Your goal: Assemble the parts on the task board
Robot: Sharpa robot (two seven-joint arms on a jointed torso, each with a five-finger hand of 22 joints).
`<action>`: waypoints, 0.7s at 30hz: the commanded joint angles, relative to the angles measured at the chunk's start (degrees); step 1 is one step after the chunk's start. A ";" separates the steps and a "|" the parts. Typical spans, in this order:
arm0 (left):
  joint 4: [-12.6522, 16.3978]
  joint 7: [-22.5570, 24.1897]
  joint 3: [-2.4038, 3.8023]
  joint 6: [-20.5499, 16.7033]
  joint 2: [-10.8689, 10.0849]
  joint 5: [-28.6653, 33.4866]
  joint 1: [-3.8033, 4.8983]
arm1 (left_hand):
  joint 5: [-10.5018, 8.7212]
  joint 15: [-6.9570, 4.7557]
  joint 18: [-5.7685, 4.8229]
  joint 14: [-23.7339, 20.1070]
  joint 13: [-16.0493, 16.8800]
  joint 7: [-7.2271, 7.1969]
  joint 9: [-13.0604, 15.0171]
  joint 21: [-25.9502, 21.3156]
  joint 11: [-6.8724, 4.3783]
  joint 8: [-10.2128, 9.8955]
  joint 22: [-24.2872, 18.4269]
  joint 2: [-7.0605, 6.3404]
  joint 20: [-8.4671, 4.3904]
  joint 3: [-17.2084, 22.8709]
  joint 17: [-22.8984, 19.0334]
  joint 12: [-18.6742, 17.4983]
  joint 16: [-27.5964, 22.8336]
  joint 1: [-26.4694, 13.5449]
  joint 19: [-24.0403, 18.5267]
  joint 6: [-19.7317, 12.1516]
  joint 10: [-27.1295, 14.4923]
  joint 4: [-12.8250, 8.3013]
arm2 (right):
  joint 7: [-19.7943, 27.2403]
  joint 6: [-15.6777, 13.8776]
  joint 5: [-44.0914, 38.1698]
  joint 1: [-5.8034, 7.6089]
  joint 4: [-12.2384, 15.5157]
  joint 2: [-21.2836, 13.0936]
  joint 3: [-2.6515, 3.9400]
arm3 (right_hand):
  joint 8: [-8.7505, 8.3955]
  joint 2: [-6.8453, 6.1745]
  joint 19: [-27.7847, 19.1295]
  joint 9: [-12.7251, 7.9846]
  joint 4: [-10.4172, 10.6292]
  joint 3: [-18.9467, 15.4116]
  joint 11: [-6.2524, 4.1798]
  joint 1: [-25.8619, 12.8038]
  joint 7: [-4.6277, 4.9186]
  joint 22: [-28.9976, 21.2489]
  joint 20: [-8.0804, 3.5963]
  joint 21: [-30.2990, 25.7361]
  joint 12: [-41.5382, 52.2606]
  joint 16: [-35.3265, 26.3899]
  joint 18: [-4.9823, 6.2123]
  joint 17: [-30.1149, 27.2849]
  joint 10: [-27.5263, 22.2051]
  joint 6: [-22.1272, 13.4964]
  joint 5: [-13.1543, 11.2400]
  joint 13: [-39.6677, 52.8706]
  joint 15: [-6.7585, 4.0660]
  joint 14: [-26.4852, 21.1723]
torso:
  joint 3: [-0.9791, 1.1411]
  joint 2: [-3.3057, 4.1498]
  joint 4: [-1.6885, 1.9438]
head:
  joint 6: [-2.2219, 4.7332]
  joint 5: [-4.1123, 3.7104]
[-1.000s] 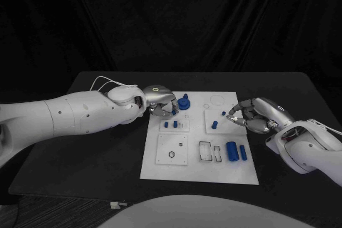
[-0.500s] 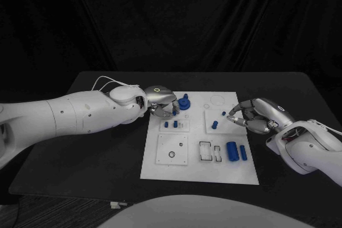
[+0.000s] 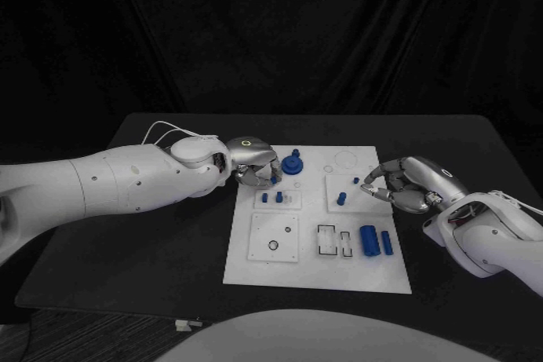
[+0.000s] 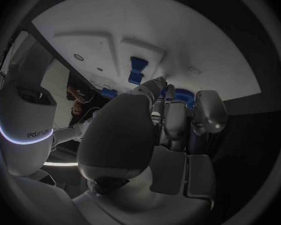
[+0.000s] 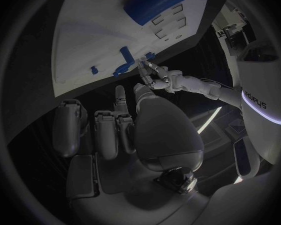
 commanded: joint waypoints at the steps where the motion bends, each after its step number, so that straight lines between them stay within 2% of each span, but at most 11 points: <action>1: 0.21 0.14 0.02 -0.01 -0.05 0.03 -0.11 | 0.22 0.07 0.73 -0.47 -0.05 -0.01 0.05 -0.32 0.02 0.21 7.66 -0.06 0.07 0.28 -0.03 -0.24 -0.30 0.20 -0.40 0.03 -0.23 0.02 | -0.99 0.36 0.28 -0.18 -0.01 0.03 0.03 | -0.26 0.15 -0.04 -0.09 0.12 0.38 -0.19 0.56 0.16 10.44 -0.19 -0.26 0.20 -0.21 0.80 10.74 5.97 -0.04 0.30 15.09 -0.35 4.86 | 0.01 -0.02 0.03 | -0.01 0.00; 17: -0.30 0.06 0.02 0.87 0.68 0.03 -0.15 | 0.28 0.09 0.74 -0.56 -0.06 -0.02 0.01 -0.38 0.06 0.11 7.65 -0.03 0.08 0.39 -0.17 -0.32 -0.39 0.24 -0.44 -0.17 -0.19 -0.02 | -1.23 0.58 0.53 -0.24 0.03 0.04 0.03 | -0.28 0.17 -0.07 -0.10 0.13 0.40 -0.19 0.58 0.16 10.41 -0.19 -0.35 0.20 -0.26 0.82 10.67 5.97 -0.05 0.30 15.09 -0.35 4.84 | -0.02 -0.01 0.02 | -0.01 -0.05; 21: -0.35 0.05 0.02 0.76 0.83 0.03 -0.17 | 0.29 0.10 0.73 -0.53 -0.06 -0.02 -0.01 -0.35 0.07 0.04 7.66 0.02 0.09 0.43 -0.10 -0.32 -0.34 0.23 -0.44 -0.28 -0.14 0.00 | -1.26 0.59 0.55 -0.24 0.04 0.04 0.03 | -0.28 0.17 -0.07 -0.10 0.13 0.40 -0.19 0.58 0.16 10.41 -0.19 -0.35 0.20 -0.26 0.82 10.67 5.97 -0.05 0.30 15.09 -0.35 4.84 | -0.01 0.05 -0.07 | -0.01 0.02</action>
